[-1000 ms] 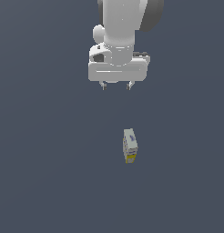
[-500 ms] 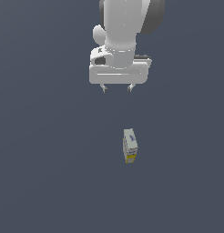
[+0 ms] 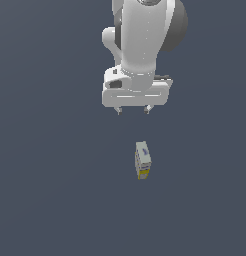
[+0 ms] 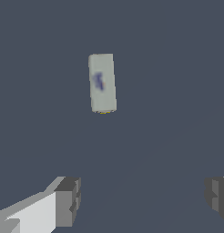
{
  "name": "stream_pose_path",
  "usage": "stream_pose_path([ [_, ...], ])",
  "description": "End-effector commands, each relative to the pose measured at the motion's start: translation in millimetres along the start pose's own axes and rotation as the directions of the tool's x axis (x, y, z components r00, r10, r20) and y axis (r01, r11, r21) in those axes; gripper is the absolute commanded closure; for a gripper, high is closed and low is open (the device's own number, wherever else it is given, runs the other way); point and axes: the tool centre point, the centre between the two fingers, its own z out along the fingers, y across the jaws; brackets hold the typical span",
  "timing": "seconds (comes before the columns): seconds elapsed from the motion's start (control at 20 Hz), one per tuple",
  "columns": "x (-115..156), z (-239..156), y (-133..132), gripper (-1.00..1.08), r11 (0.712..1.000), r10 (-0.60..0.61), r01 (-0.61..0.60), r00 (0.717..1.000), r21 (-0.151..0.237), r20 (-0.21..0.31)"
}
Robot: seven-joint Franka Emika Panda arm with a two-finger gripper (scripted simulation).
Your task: Pick up the object and move it to a goal position.
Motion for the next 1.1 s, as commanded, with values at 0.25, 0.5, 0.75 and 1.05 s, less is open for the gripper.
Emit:
stream_pose_path([
  [0.25,49.9,34.9,-17.1,-0.92,0.999,-0.039,0.039,0.999,0.004,-0.003],
  [0.5,75.0,58.1,-27.5,-0.92,0.998,-0.059,0.059,0.998,0.009,-0.006],
  [0.75,90.7,75.2,-34.7,-0.92,0.997,-0.072,0.072,0.997,0.014,-0.007],
  [1.05,99.2,85.5,-38.9,-0.92,0.997,-0.079,0.079,0.997,0.016,-0.008],
])
